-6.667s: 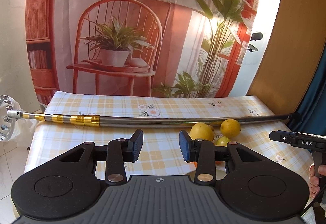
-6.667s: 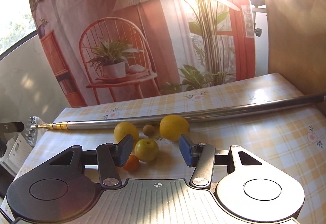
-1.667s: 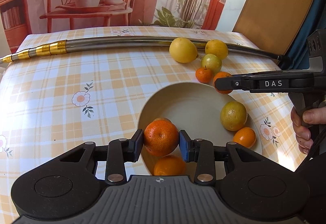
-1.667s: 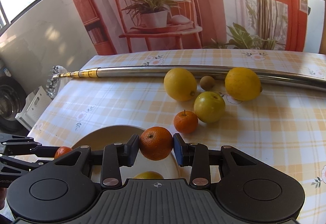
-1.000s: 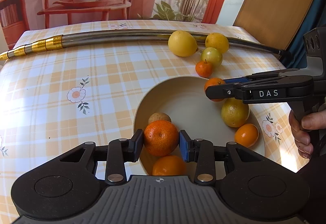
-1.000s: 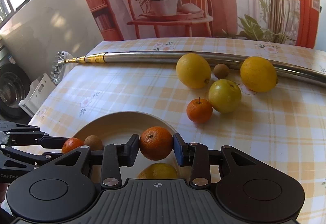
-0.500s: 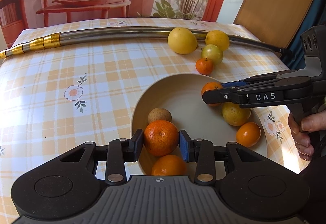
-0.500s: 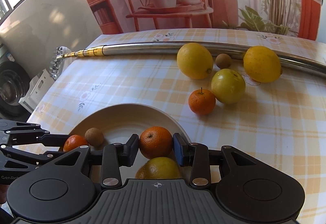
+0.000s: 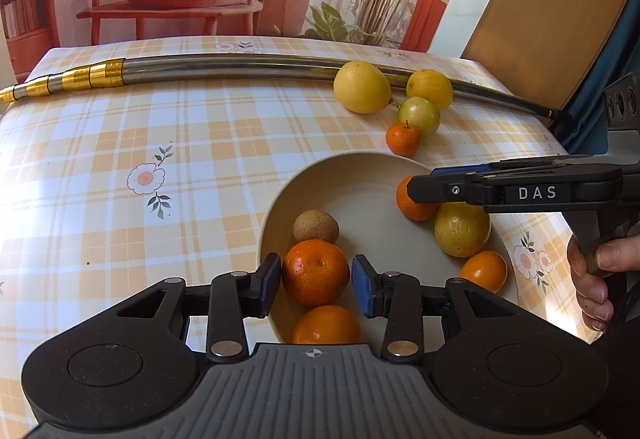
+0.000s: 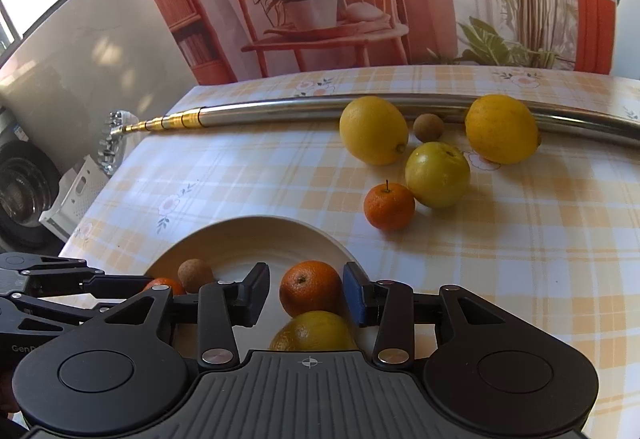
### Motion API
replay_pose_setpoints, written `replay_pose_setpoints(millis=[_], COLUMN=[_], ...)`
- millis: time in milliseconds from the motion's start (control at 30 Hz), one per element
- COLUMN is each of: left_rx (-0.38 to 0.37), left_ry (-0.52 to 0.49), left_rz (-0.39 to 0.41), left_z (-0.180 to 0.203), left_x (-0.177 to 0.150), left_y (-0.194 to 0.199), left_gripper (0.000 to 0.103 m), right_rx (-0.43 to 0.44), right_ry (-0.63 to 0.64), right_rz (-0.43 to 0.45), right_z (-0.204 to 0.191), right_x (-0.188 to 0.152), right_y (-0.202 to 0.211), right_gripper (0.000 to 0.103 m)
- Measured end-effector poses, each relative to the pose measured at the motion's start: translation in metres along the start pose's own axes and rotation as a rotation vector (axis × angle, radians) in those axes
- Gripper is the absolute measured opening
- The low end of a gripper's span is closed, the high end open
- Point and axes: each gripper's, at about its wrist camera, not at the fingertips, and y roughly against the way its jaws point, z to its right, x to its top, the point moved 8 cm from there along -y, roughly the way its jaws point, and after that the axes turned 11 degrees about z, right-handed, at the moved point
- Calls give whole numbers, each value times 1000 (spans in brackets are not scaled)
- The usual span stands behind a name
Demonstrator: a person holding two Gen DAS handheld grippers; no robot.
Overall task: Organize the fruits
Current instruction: 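Lower both oranges into the plate and open both tools, then move both open tools back toward the remaining loose fruit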
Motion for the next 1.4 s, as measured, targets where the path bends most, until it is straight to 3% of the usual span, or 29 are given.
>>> replay_pose_setpoints(millis=[200, 633, 867, 1200, 1400], left_rx=[1, 83, 138, 46, -80], left_ry=[14, 23, 8, -57, -139], left_rz=[69, 235, 242, 189, 109], left_z=[-3, -26, -27, 4, 42], left_x=[17, 89, 104, 110, 104], left_y=[11, 37, 33, -2, -43], left_gripper=[56, 59, 64, 64, 63], right_rx=[-38, -189, -250, -284, -278], right_ry=[-5, -28, -54, -63, -74], right_rz=[83, 245, 274, 269, 264], right_z=[12, 69, 97, 114, 120], right_x=[19, 62, 71, 66, 63], right_y=[17, 56, 63, 61, 56], right_gripper=[41, 41, 41, 41, 41])
